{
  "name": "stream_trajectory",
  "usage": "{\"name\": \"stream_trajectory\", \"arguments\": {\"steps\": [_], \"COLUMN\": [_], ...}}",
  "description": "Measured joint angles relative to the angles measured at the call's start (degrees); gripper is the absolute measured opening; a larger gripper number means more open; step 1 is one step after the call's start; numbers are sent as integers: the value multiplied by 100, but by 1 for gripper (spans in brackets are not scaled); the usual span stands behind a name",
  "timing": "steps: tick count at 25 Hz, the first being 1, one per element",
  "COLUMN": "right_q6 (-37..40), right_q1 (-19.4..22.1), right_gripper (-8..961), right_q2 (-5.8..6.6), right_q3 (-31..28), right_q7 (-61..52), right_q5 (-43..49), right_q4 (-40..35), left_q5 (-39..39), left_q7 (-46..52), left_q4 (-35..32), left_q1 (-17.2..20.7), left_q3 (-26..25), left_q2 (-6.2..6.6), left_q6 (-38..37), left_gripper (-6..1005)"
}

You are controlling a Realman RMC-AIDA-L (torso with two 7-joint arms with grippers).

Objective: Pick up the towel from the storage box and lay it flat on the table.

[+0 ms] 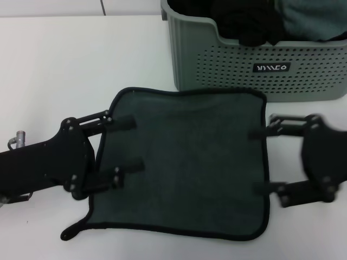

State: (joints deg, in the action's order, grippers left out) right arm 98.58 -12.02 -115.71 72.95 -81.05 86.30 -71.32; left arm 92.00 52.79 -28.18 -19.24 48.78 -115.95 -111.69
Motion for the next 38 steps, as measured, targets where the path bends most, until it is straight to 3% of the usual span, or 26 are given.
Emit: {"name": "stream_trajectory", "arguments": {"steps": [5,12,26,38], "right_q6": [1131,1081,1083,1002], "right_q1": [-520,-1074,-1071,-1174], "right_gripper": [811,811,810,810], "right_q2": [3,-50,-31,-8], "right_q3": [-757,-339,-251,-287], "right_q7": [494,1275,1444,1446], "right_q5": [-564,-698,-836,-839], "right_q4": [1337,2815,3096,3111], "left_q5": [46,55,53,55], "left_q7": [442,573,619,1233], "left_q4": [-29,-38,-38,-47], "left_q1": [-101,-119,-119,-299], "left_q3": [10,-10,-35,-26], "left_q2": [42,124,153,225], "left_q6": [-460,-462,-434,-412], "left_gripper": [658,658,659,659]}}
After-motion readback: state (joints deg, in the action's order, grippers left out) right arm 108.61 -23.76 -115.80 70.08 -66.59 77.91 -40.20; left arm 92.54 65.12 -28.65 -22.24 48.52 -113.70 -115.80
